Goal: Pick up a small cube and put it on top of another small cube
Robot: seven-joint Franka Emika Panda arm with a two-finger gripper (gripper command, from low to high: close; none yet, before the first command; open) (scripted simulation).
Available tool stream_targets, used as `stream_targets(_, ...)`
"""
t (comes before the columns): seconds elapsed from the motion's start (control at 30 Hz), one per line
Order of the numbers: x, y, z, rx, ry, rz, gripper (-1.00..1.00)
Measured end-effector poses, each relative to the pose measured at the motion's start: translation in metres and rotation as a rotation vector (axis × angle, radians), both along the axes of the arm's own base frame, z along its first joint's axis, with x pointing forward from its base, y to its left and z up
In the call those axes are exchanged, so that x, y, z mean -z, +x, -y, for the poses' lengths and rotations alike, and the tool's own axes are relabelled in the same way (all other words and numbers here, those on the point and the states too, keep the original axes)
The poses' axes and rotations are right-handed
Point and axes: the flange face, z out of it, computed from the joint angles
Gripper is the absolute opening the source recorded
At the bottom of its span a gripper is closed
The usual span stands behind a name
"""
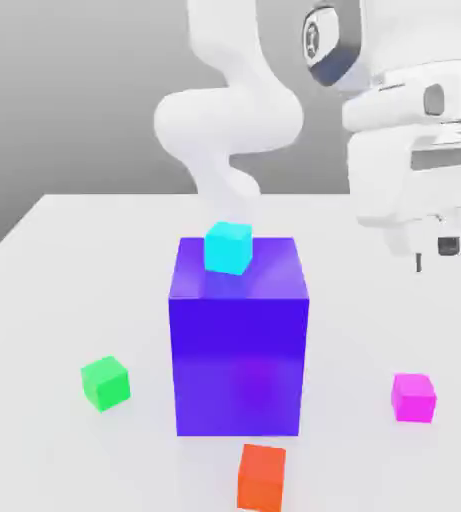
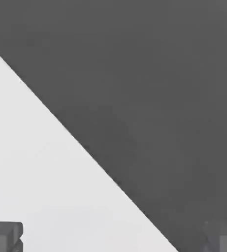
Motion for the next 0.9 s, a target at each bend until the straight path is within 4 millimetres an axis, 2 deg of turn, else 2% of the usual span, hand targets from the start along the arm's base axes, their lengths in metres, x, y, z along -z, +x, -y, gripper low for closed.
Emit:
stream_targets(0.07, 0.041, -0.017, -0.02, -0.119, -0.039, -0.051, 0.0)
stream_targets(0.17, 0.1, -0.053, -0.049, -0.309, -0.094, -0.127, 0.0)
stream_targets(0.27, 0.153, -0.082, -0.056, -0.448, -0.137, -0.196, 0.0)
stream_targets(0.43, 0.211, -0.089, -0.058, -0.48, -0.145, -0.213, 0.0)
stream_targets(0.47, 0.221, -0.09, -0.057, -0.481, -0.145, -0.213, -1.0)
stream_targets(0.7, 0.223, -0.09, -0.057, -0.48, -0.147, -0.214, -1.0)
stream_targets(0.9, 0.166, -0.088, -0.057, -0.475, -0.143, -0.208, -1.0)
